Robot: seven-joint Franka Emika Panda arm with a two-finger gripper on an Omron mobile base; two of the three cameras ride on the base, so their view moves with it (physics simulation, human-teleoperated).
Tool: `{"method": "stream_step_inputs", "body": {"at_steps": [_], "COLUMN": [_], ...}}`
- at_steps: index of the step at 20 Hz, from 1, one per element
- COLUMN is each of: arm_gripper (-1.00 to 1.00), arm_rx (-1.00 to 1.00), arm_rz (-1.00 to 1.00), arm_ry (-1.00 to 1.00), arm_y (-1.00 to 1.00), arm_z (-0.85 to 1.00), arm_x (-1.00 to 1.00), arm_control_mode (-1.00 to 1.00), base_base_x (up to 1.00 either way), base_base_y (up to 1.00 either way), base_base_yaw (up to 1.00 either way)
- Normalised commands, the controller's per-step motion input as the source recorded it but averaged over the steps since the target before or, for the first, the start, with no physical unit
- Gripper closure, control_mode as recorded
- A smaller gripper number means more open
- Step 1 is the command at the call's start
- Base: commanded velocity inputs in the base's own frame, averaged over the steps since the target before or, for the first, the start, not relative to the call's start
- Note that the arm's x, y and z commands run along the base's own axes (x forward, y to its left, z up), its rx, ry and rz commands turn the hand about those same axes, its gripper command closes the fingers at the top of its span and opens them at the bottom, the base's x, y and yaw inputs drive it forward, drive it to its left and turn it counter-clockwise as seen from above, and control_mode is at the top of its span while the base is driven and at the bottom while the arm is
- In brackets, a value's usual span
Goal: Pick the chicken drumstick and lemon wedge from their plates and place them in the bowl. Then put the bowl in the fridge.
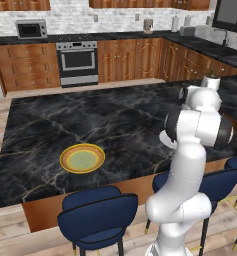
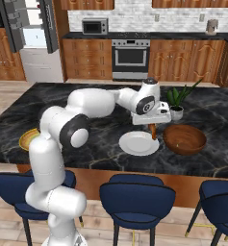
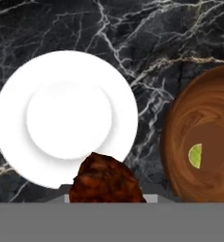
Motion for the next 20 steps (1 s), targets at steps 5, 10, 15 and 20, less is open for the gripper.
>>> {"method": "stream_step_inputs", "body": {"at_steps": [5,10,15,20], "arm_gripper": [1.00,1.00,1.00,1.00], "arm_rx": [0.00,0.03,0.00,0.00], "arm_rz": [0.09,0.08,0.05,0.10], "arm_ry": [-0.07,-0.11,-0.04,0.00], "arm_y": [-0.71,-0.72,-0.57,-0.41], "arm_z": [0.00,0.00,-0.01,-0.09], "arm_x": [0.18,0.11,0.10,0.12], "arm_control_mode": [-1.00,-1.00,-1.00,-1.00], "base_base_x": [0.00,0.00,0.00,0.00], "base_base_y": [0.00,0.00,0.00,0.00], "base_base_yaw": [0.00,0.00,0.00,0.00]}}
